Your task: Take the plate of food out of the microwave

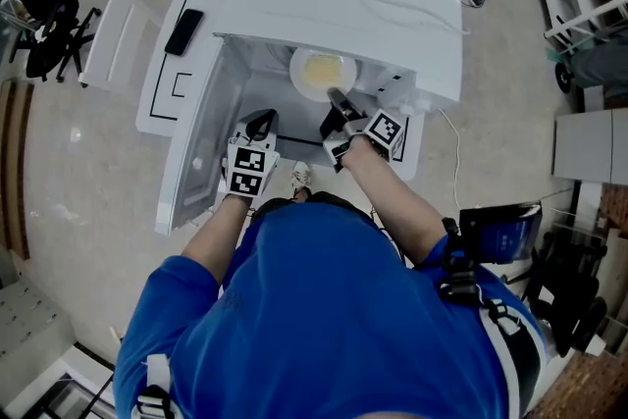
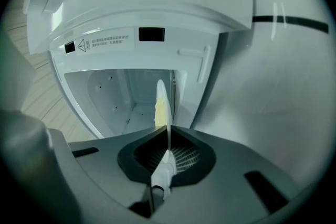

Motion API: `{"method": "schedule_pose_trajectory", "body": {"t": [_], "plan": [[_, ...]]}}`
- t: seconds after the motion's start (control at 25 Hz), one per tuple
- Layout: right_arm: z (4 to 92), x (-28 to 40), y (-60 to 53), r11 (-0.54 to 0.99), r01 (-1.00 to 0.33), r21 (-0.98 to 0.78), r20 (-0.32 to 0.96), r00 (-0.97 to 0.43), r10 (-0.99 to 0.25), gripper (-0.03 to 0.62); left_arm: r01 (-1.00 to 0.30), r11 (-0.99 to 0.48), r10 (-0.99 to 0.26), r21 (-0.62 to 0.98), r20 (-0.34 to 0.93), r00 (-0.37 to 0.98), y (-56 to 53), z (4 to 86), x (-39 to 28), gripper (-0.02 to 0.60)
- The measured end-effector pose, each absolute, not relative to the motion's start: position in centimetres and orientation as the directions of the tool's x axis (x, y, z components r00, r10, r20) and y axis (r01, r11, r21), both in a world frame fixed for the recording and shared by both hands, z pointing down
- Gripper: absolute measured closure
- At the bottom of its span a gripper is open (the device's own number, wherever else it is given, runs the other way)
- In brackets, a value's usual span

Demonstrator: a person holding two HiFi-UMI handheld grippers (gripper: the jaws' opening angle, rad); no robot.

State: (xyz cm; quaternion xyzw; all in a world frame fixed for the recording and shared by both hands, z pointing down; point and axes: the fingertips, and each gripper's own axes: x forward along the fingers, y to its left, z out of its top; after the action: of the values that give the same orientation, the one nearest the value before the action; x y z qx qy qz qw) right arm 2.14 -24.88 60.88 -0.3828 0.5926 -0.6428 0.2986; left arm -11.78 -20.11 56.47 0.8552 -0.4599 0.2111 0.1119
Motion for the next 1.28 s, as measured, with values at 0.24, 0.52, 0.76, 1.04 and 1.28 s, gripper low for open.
{"method": "schedule_pose_trajectory", "body": {"t": [0.24,0.52,0.76,1.04,1.28], "plan": [[59.8,2.0,-22.2,-0.103,-0.069,-0.992,0.124,-0.573,-0.81,0.579,-0.85,-0.524,-0.756,0.057,0.428,0.495,-19.6,55.5,-11.5,0.572],[58.8,4.1,-17.2,-0.094,-0.071,-0.993,0.118,-0.617,-0.778,0.579,-0.898,-0.395,-0.828,0.196,0.346,0.44,-16.5,53.0,-11.5,0.572],[57.9,6.1,-13.3,-0.056,-0.086,-0.995,0.099,-0.642,-0.76,0.579,-0.91,-0.34,-0.86,0.238,0.312,0.403,-13.3,52.5,-11.2,0.572],[56.5,10.0,-7.6,-0.037,-0.086,-0.996,0.084,-0.647,-0.758,0.579,-0.904,-0.325,-0.869,0.277,0.289,0.401,-8.7,51.4,-8.8,0.572],[55.8,12.5,-3.7,-0.028,-0.073,-0.997,0.068,-0.64,-0.765,0.579,-0.898,-0.314,-0.874,0.31,0.276,0.4,-5.4,50.8,-7.7,0.572]]}}
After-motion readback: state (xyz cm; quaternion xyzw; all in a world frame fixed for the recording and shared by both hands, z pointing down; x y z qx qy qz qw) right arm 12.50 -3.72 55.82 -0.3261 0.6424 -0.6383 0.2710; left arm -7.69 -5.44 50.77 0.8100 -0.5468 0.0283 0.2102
